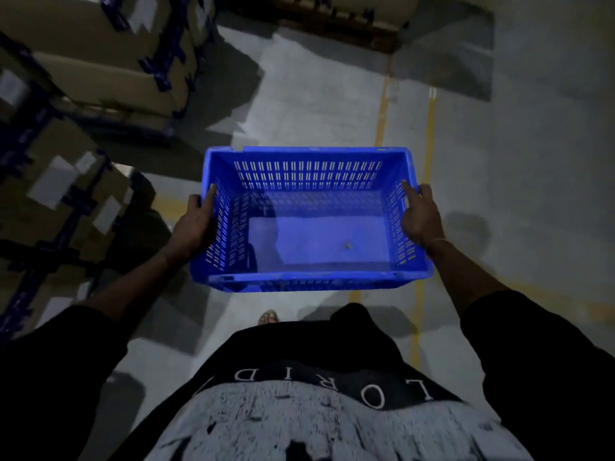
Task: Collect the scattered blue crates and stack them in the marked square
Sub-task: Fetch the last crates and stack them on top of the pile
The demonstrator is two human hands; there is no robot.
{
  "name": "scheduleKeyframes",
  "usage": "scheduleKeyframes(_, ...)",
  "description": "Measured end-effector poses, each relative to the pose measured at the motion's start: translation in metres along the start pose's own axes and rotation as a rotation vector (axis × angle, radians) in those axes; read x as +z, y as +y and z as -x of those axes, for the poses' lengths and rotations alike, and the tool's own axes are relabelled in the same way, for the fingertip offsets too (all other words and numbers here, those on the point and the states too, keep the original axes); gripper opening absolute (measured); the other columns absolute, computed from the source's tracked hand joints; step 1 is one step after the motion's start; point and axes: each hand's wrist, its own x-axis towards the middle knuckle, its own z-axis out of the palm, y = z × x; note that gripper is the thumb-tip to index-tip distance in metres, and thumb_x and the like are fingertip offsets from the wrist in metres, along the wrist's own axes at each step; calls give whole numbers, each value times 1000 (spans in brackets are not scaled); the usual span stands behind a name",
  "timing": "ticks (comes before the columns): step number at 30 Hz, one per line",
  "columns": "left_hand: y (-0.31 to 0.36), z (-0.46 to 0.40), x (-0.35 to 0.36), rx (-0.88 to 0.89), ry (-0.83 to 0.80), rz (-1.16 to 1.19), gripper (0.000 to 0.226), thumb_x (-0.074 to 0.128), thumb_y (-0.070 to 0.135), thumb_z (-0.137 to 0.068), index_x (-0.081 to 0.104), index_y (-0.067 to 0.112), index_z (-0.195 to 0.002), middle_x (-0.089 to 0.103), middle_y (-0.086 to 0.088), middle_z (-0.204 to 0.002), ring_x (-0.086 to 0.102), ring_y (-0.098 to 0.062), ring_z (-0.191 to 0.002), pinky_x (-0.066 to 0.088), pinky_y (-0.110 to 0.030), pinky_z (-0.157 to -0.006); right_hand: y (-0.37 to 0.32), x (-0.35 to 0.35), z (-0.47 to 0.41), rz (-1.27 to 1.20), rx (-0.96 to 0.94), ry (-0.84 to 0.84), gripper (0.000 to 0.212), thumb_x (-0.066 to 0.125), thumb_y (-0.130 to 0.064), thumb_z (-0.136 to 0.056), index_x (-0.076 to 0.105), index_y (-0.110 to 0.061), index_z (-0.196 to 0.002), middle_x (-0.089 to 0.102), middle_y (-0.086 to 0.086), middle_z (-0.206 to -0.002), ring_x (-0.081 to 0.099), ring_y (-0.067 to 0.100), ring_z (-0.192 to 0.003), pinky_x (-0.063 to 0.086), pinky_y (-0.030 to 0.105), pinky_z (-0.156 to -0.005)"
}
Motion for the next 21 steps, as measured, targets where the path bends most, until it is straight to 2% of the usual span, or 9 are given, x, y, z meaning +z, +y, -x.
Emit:
scheduleKeyframes(5,-5,30,1,-124,90,70,97,64,10,-90,-1,24,-161,33,-27,-138,58,-45,-103,51,-56,-92,-20,-7,-27,-6,-92,-25,64,49,1,-85,40,-10,-148,39,20,-133,58,44,-92,49,45,-80)
scheduleKeyframes(10,8,76,9,-287,225,86,89,58,22,-91,3,27,-161,33,-28,-140,55,-51,-108,49,-58,-94,-38,-10,-60,-40,-226,-105,62,48,1,-90,37,-13,-150,38,18,-131,56,40,-86,48,41,-76)
scheduleKeyframes(14,33,127,25,-410,333,90,86,57,13,-94,4,26,-161,31,-25,-144,55,-48,-111,49,-53,-95,-53,-12,-77,-65,-342,-170,63,48,1,-92,35,-15,-151,38,20,-127,55,42,-84,46,37,-76)
scheduleKeyframes(21,96,225,64,-705,505,89,74,52,14,-98,14,22,-161,32,-21,-152,52,-44,-120,47,-50,-91,-94,-9,-74,-35,-560,-271,63,47,-2,-92,35,-19,-151,47,23,-122,54,43,-97,45,38,-82)
